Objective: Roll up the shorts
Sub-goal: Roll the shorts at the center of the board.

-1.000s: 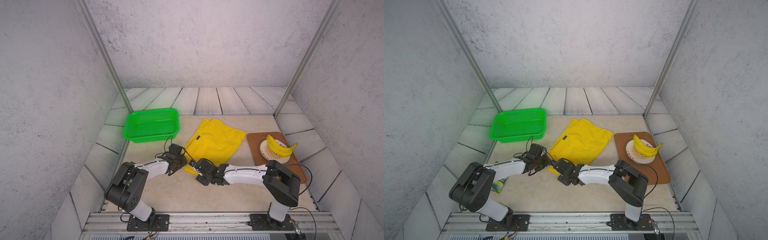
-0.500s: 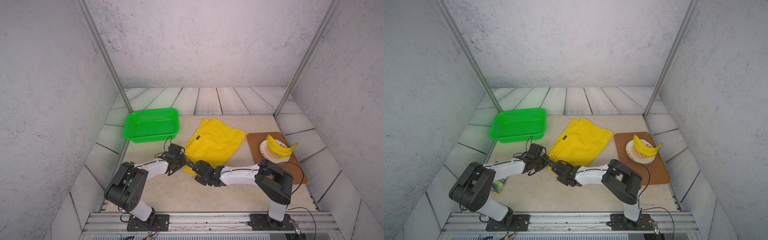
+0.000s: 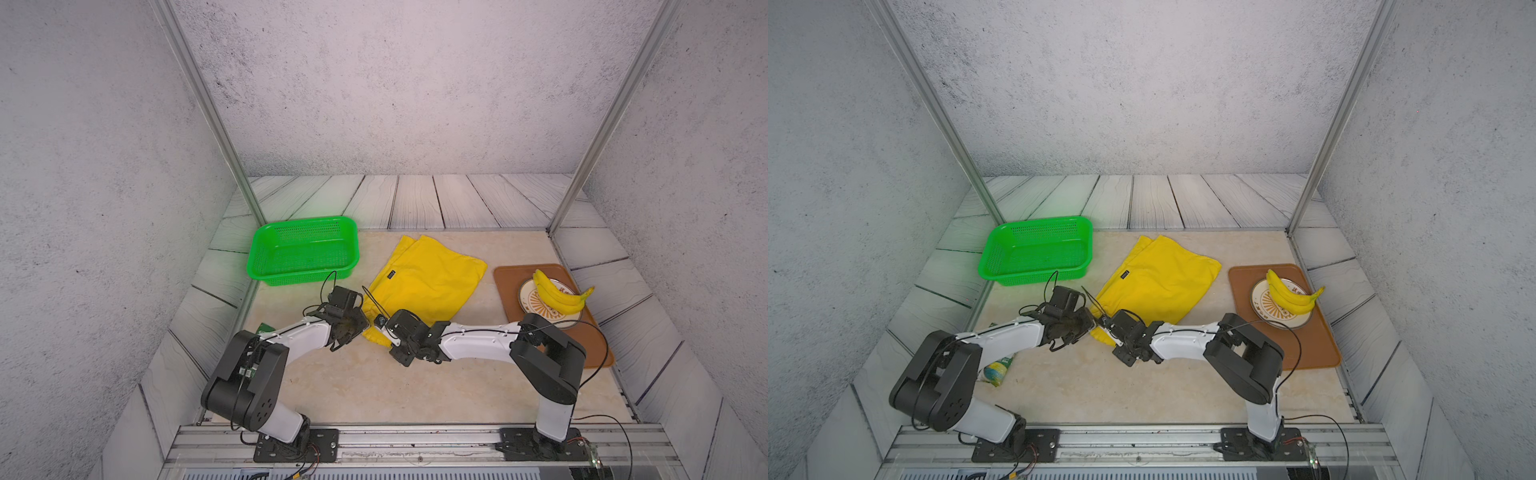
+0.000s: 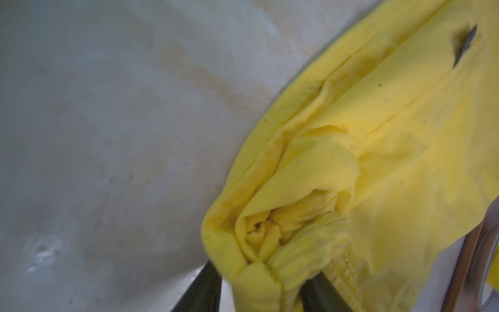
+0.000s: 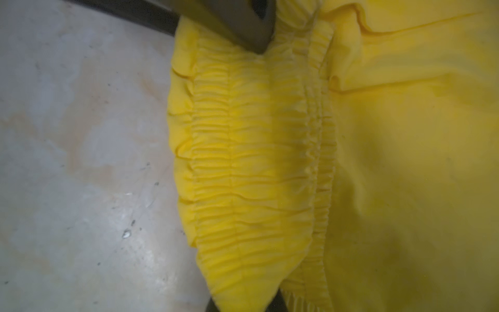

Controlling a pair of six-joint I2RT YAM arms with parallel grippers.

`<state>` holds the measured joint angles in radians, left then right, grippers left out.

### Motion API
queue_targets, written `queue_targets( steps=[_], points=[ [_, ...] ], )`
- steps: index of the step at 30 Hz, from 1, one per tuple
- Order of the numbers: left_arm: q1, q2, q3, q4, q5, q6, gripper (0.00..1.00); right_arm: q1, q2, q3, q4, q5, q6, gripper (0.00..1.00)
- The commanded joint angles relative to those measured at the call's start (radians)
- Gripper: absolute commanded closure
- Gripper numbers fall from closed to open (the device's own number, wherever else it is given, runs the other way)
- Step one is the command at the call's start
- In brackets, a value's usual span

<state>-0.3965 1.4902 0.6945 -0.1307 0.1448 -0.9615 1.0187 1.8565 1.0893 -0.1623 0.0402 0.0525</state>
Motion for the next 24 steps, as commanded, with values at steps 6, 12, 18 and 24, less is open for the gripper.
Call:
queue_targets(
  steps=[6, 12, 18, 24],
  points=[
    [0.033, -0.184, 0.026, -0.206, -0.086, 0.023, 0.3, -0.096, -0.016, -0.039, -0.016, -0.508, 0.184, 1.0],
    [0.035, -0.318, -0.003, -0.271, -0.135, 0.055, 0.3, -0.191, -0.028, -0.081, 0.132, -0.742, 0.343, 1.0],
    [0.035, -0.413, -0.105, -0.23, -0.105, 0.056, 0.31, -0.274, 0.006, -0.159, 0.391, -0.907, 0.551, 1.0],
    [0.032, -0.405, -0.175, -0.159, -0.071, 0.04, 0.33, -0.344, 0.069, -0.242, 0.667, -0.98, 0.776, 1.0]
  ],
)
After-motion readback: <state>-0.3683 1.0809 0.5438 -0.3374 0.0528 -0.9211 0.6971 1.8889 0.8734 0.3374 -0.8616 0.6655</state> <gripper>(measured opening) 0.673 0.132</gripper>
